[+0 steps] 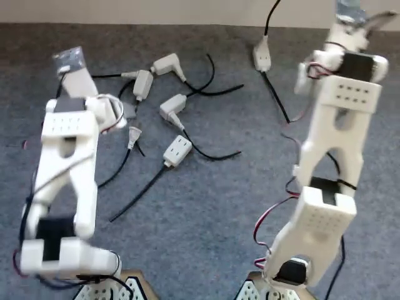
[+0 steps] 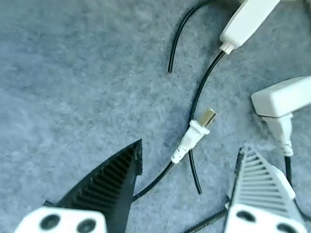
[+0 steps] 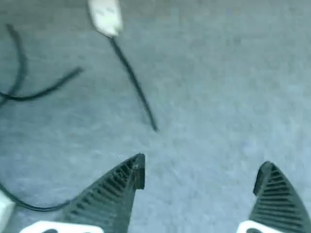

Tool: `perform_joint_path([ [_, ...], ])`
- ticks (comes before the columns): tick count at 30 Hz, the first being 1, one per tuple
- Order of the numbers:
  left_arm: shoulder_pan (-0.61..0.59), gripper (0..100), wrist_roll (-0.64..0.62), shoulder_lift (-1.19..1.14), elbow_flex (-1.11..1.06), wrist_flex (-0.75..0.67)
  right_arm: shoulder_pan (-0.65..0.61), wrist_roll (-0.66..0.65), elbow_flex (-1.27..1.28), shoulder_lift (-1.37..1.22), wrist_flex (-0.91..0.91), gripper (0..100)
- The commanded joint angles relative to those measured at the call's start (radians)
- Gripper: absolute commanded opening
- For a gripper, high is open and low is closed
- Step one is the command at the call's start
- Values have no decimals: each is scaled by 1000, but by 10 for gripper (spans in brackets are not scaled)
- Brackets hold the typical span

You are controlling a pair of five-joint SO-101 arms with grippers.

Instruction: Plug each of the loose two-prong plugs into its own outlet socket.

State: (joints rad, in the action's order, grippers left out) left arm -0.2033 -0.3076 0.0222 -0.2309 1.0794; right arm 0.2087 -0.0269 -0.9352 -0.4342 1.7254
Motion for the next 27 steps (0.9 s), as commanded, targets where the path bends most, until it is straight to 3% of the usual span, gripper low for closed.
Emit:
perform_joint_path([
  [1, 16, 306, 103, -252, 309, 91, 71, -9, 50, 68, 41, 347],
  [8, 61, 306, 216, -552, 598, 232, 99, -9, 162, 67, 35, 347],
  [14, 124, 305, 410, -651, 728, 391, 148, -8, 182, 62, 35, 347],
  [22, 70, 305, 508, -661, 684, 318, 148, -6, 214, -25, 33, 347],
  [27, 74, 291, 512, -661, 651, 299, 153, 80, 214, -47, 33, 347],
])
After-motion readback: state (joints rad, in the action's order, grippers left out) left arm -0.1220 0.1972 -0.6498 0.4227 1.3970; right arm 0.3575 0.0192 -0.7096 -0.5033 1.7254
